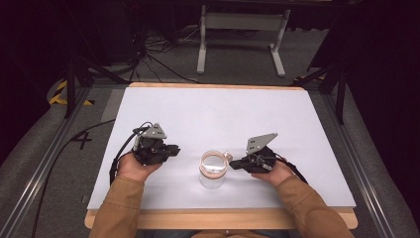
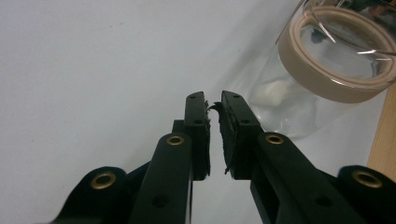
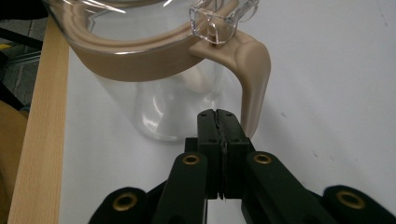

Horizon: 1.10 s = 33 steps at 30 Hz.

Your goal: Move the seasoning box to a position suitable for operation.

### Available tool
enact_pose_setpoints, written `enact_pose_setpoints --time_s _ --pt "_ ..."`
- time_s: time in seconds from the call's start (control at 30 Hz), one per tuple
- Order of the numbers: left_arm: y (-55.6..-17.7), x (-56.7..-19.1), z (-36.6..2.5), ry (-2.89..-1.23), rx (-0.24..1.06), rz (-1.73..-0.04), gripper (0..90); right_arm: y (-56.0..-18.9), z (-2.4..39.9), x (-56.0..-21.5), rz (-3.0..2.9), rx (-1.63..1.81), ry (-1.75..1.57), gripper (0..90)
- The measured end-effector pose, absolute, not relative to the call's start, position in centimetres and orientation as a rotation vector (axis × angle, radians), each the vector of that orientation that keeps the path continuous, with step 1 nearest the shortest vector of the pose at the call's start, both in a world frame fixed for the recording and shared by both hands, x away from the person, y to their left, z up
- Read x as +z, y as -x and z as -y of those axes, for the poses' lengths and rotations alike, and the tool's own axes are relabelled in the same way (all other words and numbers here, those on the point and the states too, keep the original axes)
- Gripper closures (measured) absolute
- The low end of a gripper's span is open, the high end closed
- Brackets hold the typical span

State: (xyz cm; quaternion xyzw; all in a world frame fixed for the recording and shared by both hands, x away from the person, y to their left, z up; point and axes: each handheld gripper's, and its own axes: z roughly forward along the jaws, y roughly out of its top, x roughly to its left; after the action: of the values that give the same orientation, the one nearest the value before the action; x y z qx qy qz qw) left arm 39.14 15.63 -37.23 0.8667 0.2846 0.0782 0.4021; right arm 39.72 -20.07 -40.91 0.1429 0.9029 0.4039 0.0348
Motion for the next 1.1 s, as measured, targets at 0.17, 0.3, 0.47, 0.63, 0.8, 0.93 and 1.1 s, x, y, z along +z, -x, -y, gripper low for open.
enact_pose_setpoints --time_s 0.17,0.3,0.47,0.63,0.8,0.93,1.1 --pt "-39.0 -37.3 -15.8 -2.192 0.195 -0.729 80.4 -40.0 20.1 -41.0 -2.776 1.252 -0.445 89.5" --pt "-38.9 -37.4 -16.0 -2.192 0.197 -0.734 80.4 -40.1 20.0 -41.0 -2.766 1.258 -0.434 89.5" --pt "-38.8 -37.5 -16.1 -2.193 0.193 -0.738 80.3 -40.2 19.8 -40.9 -2.73 1.262 -0.439 89.6" --pt "-38.7 -37.8 -15.8 -2.209 0.188 -0.735 79.8 -40.4 20.0 -40.6 -2.632 1.28 -0.495 89.6" --pt "-38.6 -38.1 -15.3 -2.235 0.183 -0.723 79.8 -40.8 19.9 -40.7 -2.599 1.283 -0.536 89.6" --pt "-38.6 -38.3 -14.9 -2.234 0.176 -0.719 80.0 -40.8 19.8 -40.7 -2.591 1.281 -0.544 89.5" --pt "-38.6 -38.7 -14.0 -2.243 0.145 -0.688 82.0 -40.5 20.2 -40.2 -2.594 1.297 -0.531 89.5"
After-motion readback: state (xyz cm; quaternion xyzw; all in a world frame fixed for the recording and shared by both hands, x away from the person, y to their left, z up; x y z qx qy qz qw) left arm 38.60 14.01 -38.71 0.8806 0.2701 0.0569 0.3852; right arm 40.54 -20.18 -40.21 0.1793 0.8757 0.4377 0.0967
